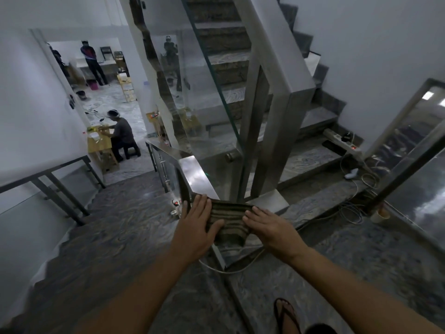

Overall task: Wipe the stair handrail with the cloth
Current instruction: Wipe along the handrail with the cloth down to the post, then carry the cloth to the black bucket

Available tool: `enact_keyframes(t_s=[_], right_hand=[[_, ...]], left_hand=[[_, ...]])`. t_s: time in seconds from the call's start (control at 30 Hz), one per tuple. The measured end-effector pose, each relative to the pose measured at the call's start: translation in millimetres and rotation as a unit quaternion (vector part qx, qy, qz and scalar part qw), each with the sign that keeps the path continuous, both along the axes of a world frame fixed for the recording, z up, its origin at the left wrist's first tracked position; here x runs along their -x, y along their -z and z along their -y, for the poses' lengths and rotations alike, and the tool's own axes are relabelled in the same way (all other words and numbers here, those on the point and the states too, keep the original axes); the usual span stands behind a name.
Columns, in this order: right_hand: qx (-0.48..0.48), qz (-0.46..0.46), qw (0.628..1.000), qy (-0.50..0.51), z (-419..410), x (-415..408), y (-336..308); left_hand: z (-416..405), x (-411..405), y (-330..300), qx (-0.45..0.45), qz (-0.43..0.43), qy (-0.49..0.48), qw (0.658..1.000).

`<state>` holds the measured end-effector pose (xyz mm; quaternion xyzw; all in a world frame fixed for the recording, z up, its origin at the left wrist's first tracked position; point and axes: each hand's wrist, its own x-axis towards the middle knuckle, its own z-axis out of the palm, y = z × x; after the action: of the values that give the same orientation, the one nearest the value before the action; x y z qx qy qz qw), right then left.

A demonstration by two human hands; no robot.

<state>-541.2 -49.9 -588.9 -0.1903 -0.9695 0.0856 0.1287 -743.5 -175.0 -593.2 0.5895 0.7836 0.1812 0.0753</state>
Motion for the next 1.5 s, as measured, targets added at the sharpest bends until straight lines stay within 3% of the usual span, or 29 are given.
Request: enact_keyframes(t_s=[0.13, 0.37, 0.47, 0.57, 0.67, 0.87, 1.17, 1.33, 1.5], right_hand=[[0.0, -0.008, 0.999, 0.031, -22.7, -13.6, -0.3], [-0.02, -0.013, 0.997, 0.07, -57.3, -38.0, -10.3], [0.01, -0.012, 0.992, 0.121, -65.9, -45.4, -15.8], [0.033, 0.028, 0.984, 0.175, -74.9, -53.1, -17.3], [0.048, 0.007, 0.977, 0.208, -81.1, -75.0, -14.0], [0.096, 0.009, 0.951, 0.295, -95.9, -127.9, 7.3], [0.155, -0.018, 0.916, 0.369, -177.5, -199.4, -14.9], [0.221, -0.009, 0.875, 0.431, -255.2, -276.1, -50.7], [0.223, -0.027, 0.849, 0.479, -319.8, -358.9, -92.0]], left_hand=[[-4.8, -46.0, 1.0, 0.0, -0.019, -0.022, 1.0], [-43.9, -92.9, -3.0, 0.039, -0.109, 0.054, 0.992], [-57.5, -102.2, -12.0, 0.036, -0.07, 0.081, 0.994], [-74.9, -110.0, -17.6, 0.046, -0.072, 0.109, 0.99], [-98.8, -114.3, -14.7, 0.022, -0.089, 0.16, 0.983], [-164.9, -133.6, -17.0, 0.136, -0.141, 0.251, 0.948], [-286.6, -185.3, -38.1, 0.21, 0.039, 0.185, 0.959], [-371.8, -243.6, -80.6, 0.236, 0.1, 0.209, 0.944], [-451.4, -317.7, -131.1, 0.224, 0.143, 0.244, 0.932]])
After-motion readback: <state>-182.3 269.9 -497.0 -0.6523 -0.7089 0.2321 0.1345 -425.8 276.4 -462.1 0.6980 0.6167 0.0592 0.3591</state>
